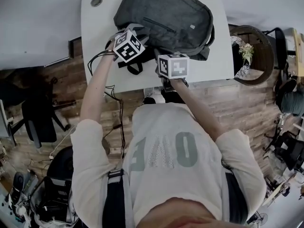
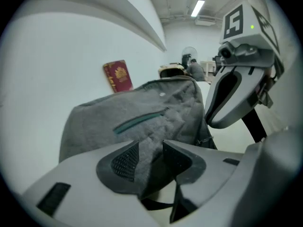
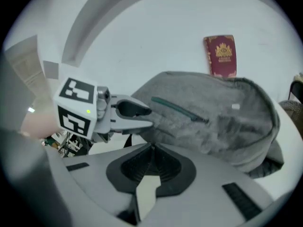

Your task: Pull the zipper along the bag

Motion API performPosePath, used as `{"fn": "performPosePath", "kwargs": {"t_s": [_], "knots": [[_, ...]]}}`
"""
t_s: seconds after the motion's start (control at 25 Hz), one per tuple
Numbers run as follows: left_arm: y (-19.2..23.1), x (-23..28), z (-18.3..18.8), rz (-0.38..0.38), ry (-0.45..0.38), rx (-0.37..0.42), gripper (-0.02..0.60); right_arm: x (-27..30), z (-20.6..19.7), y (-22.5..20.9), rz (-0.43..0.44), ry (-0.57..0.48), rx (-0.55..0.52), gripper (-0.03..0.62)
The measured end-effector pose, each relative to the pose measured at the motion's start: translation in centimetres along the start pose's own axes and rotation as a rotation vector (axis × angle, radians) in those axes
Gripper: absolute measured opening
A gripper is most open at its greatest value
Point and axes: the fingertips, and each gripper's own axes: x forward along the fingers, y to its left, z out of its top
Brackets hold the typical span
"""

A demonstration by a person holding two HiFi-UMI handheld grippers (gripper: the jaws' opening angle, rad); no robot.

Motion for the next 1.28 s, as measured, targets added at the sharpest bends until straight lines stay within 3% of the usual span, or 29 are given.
{"fn": "performPosePath", "kwargs": {"t_s": [0.08,0.28,0.4,0.48,0.64,0.8,1.04,1.28], "knots": [[2.1,-1.9,2.4,0.107,-0.092,-0.077,0.161,-2.3,3.6,0.2,0.021,-0.106,-0.053,0.033],[8.1,-11.2,12.9,0.414,-0.438,-0.225,0.108,-8.8,13.4,1.2,0.133,-0.432,-0.205,0.032],[8.0,-17.8,17.4,0.531,-0.643,-0.346,0.062,-12.7,16.5,1.6,0.153,-0.578,-0.248,0.032],[6.9,-21.1,18.7,0.606,-0.717,-0.374,0.042,-14.6,17.6,1.5,0.128,-0.643,-0.264,0.032],[3.9,-24.9,19.3,0.685,-0.783,-0.371,0.032,-17.1,18.6,1.6,0.089,-0.736,-0.303,0.031],[1.5,-25.9,18.7,0.738,-0.797,-0.378,0.029,-19.0,18.2,1.2,0.008,-0.796,-0.369,0.031],[0.5,-25.3,16.6,0.743,-0.810,-0.485,0.028,-19.3,16.5,-0.4,-0.059,-0.800,-0.366,0.028],[0.3,-24.7,16.3,0.743,-0.802,-0.496,0.028,-19.2,15.3,-1.4,-0.067,-0.780,-0.360,0.028]]}}
